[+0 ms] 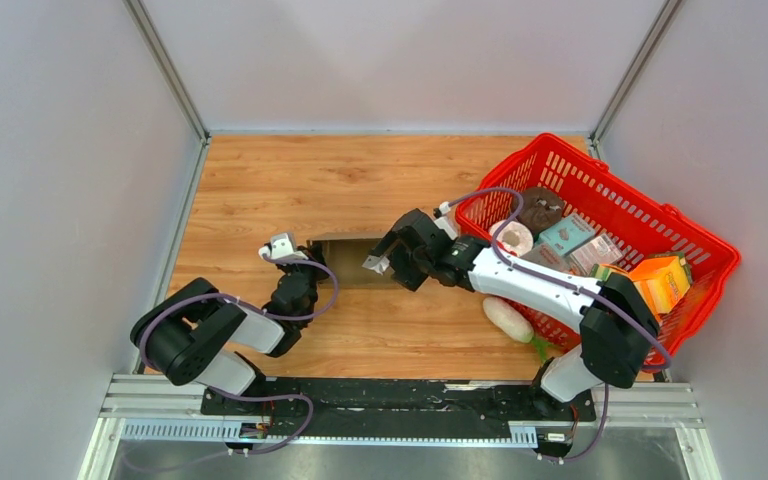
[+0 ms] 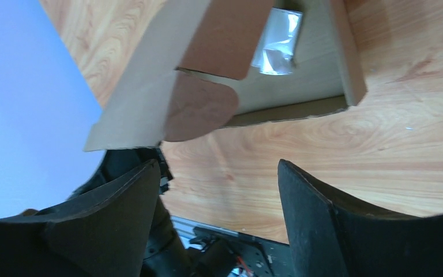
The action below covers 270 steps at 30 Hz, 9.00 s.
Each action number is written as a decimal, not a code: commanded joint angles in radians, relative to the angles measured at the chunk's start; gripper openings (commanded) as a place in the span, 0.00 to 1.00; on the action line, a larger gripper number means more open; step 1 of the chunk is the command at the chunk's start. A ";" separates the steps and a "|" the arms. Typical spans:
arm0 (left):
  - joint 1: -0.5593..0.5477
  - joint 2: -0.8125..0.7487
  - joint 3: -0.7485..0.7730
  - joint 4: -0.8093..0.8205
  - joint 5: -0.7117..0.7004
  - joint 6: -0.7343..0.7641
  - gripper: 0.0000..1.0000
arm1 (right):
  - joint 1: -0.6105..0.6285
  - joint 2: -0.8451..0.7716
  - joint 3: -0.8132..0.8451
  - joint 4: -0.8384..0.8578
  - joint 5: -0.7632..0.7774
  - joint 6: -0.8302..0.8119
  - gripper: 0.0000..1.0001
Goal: Fold the paper box
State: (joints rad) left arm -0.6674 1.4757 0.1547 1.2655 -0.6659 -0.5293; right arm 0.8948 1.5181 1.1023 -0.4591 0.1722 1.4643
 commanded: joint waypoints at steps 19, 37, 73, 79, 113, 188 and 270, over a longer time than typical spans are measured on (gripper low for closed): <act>-0.012 -0.032 -0.024 -0.003 -0.020 -0.001 0.00 | 0.000 0.117 0.240 -0.079 0.158 0.103 0.70; -0.015 -0.418 -0.125 -0.263 0.141 -0.113 0.34 | -0.020 0.097 0.065 0.059 0.165 0.054 0.31; 0.051 -0.509 0.260 -0.964 0.560 -0.142 0.33 | -0.014 0.128 0.020 0.131 0.116 -0.755 0.58; 0.051 -0.368 0.192 -0.778 0.661 -0.172 0.30 | 0.001 0.169 0.036 0.071 0.159 -0.812 0.69; 0.046 -0.258 0.094 -0.663 0.637 -0.248 0.25 | -0.033 0.338 0.229 -0.121 0.394 -0.866 0.72; 0.377 -0.704 0.054 -1.145 0.806 -0.515 0.58 | -0.286 0.625 0.530 0.059 -0.393 -1.164 0.53; 0.351 -0.830 0.104 -1.306 0.813 -0.660 0.34 | -0.157 0.115 0.231 0.193 -0.217 -1.312 0.84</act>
State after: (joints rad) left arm -0.3614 0.7109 0.1947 0.1669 0.0372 -1.2236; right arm 0.6739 1.8515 1.4075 -0.3439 -0.1211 0.2687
